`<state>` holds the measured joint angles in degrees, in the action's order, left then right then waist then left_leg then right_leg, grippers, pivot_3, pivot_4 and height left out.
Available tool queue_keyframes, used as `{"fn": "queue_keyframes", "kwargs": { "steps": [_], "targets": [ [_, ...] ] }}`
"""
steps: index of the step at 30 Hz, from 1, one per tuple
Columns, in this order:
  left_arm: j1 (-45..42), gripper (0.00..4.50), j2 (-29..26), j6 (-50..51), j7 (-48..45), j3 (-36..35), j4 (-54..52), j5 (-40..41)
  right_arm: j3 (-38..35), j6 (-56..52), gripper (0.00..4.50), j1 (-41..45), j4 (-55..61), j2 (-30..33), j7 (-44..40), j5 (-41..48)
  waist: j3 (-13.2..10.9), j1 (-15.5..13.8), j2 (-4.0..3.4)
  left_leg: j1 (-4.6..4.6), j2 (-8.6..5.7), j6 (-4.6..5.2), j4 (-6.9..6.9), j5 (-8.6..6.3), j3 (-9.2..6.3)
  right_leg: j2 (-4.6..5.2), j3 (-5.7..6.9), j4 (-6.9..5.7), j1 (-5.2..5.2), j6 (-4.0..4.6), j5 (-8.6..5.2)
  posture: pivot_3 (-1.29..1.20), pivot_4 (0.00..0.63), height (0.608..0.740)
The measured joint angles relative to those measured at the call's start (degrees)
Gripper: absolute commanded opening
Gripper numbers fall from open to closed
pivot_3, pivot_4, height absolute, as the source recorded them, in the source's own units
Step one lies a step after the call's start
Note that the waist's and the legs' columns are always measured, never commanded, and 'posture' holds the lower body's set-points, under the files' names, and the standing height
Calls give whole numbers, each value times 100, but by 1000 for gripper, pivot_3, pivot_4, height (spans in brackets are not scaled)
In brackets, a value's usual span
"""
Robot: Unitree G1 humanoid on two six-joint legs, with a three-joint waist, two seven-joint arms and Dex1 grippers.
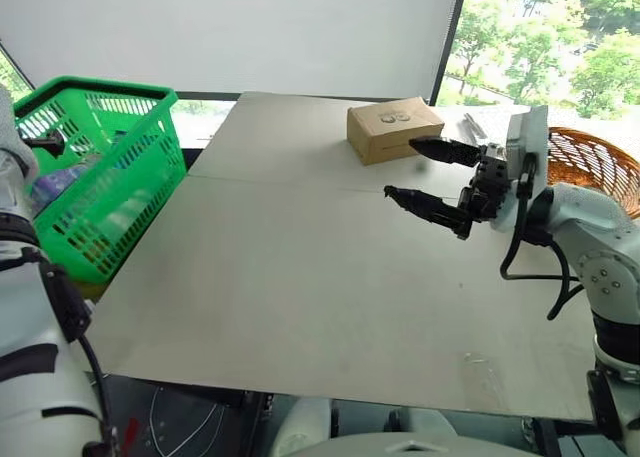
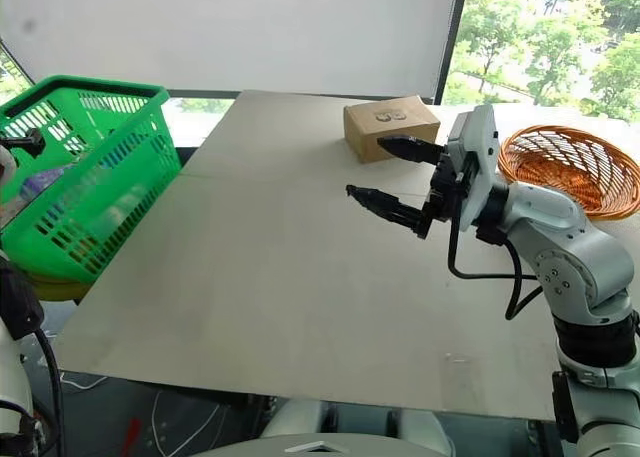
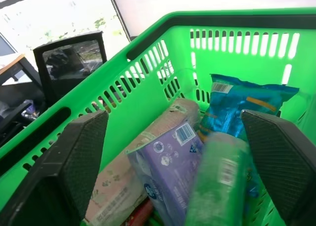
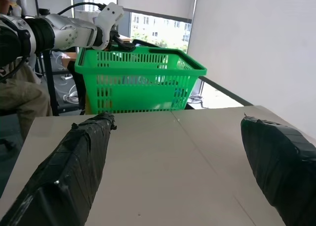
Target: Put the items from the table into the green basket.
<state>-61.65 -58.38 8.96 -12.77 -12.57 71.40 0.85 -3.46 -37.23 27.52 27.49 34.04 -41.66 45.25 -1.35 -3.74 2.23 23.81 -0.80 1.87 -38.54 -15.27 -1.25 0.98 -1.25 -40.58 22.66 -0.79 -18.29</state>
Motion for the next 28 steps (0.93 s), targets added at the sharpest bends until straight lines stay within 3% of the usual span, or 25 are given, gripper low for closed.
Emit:
{"fn": "queue_keyframes", "kwargs": {
  "steps": [3, 6, 9, 12, 15, 20, 22, 28],
  "targets": [
    [14, 4460, 195, -188, -523, -48, -153, 148, -85, 5, 4500, -127, 20, 50, -2, 0, 0, -1, 0, -1, 0, -4, -3, 2, -1, 0, 2, -7, 1, 1, 0, 92, 0, 740],
    [790, 4460, 573, -141, -1729, -47, -1353, 554, -263, 130, 4500, -478, -4, 130, -65, -20, 25, -12, -27, -2, -3, -5, -4, 3, 0, 11, 1, -9, -3, 2, -1, 94, 0, 740],
    [3333, 4460, 1356, 798, -2636, -271, -4728, 1799, -651, 411, 4500, -1425, -241, 260, -244, -216, 84, 48, -85, -9, -4, 11, 1, -7, 27, 20, -28, -5, -5, 2, -1, 96, 0, 740],
    [5138, 4460, 1968, 1623, -2662, -126, -6700, 2344, -989, 791, 4500, -2147, -685, 326, -434, -498, 84, 221, -79, -4, 7, 14, 6, -8, 48, 5, -46, -2, 4, 1, -1, 98, 0, 740],
    [6288, 4460, 2389, 2044, -2402, -49, -8470, 2693, -1324, 1351, 4500, -2763, -1144, 371, -727, -816, 84, 255, -91, -25, 11, 36, 8, -19, 48, -2, -46, -2, -10, 1, -1, 102, 0, 740],
    [7200, 4460, 2944, 1919, -2194, 476, -9642, 2670, -1434, 2091, 4500, -3368, -1686, 534, -1162, -1345, 13, 164, -210, -296, 29, 52, 55, -16, 73, -1, -46, 80, -296, 8, -11, 99, 0, 740],
    [7352, 4460, 3223, 1840, -2041, 832, -9807, 2517, -1449, 2319, 4500, -3524, -1916, 506, -1296, -1458, 12, 125, -219, -314, 35, 53, 55, -15, 76, -2, -44, 81, -315, 18, -17, 100, 0, 740],
    [7240, 4460, 3382, 1678, -1712, 937, -9849, 2246, -1528, 2692, 4500, -3596, -2341, 450, -1414, -1530, 22, 87, -231, -293, 41, 56, 54, -18, 77, -13, -38, 85, -299, 12, -13, 89, 0, 740]
  ]
}}
